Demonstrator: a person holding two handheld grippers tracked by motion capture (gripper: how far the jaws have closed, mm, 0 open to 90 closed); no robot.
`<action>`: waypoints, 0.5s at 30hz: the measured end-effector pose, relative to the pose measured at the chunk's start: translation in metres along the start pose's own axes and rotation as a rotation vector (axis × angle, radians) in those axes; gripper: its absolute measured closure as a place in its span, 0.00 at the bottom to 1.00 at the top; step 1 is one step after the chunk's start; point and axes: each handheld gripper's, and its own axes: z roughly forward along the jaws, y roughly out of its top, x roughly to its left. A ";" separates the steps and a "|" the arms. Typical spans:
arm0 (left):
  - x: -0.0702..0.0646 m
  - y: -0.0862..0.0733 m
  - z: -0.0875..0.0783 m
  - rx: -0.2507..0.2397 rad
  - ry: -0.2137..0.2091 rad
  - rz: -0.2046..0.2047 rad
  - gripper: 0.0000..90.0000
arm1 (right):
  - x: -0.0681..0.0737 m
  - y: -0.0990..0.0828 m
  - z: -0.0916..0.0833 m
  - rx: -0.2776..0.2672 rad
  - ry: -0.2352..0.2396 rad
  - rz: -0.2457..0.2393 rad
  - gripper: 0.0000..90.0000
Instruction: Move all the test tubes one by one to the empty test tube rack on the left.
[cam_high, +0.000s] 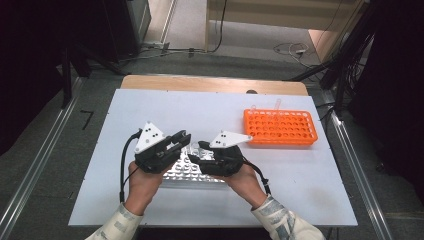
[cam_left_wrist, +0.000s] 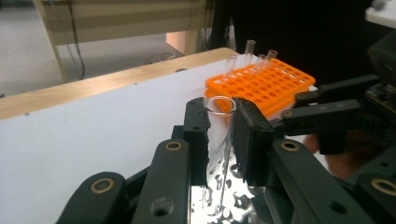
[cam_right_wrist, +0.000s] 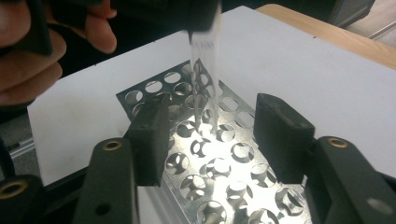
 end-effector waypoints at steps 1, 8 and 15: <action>0.003 0.001 -0.002 -0.003 0.013 0.001 0.84 | 0.000 0.000 -0.001 0.002 -0.002 0.002 0.46; 0.033 0.000 -0.017 -0.016 0.142 -0.012 0.84 | -0.007 0.000 -0.006 -0.006 -0.019 0.018 0.42; 0.051 -0.009 -0.019 -0.002 0.227 -0.024 0.84 | -0.011 0.000 -0.009 -0.010 -0.032 0.025 0.41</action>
